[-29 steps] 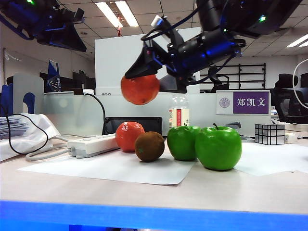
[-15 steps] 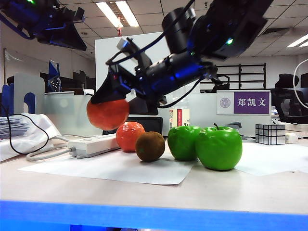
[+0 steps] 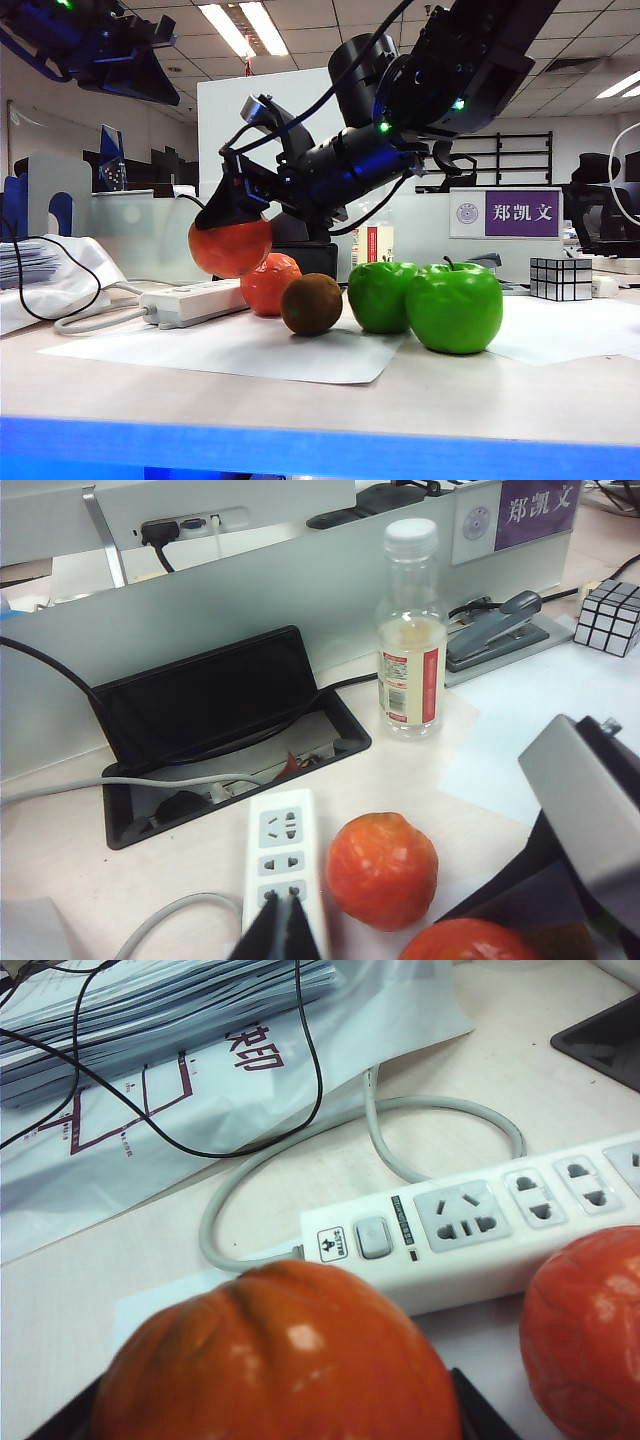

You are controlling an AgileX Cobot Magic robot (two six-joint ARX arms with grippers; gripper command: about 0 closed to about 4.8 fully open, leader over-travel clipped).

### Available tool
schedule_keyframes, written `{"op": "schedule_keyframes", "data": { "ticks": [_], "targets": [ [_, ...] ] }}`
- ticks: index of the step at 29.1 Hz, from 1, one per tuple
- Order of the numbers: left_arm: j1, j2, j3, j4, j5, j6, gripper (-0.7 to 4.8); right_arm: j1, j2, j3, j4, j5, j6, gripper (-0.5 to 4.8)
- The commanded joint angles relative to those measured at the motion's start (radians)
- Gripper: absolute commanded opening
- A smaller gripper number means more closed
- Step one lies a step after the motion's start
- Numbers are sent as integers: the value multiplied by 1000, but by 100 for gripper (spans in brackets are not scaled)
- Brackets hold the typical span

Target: Put the same fruits together.

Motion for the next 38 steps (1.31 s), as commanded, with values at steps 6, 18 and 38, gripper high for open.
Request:
{"op": "schedule_keyframes", "data": {
  "ticks": [6,18,38],
  "targets": [
    [1,-3,4,11,-1,-3,-4,1,-5,5,22,14,-5,320],
    [1,-3,4,8,-1,-3,-4,1,3,5,62,56,-1,479],
    [1,-3,4,-8,-1,-3,-4,-91,-54,5,34,196,6,479]
  ]
}}
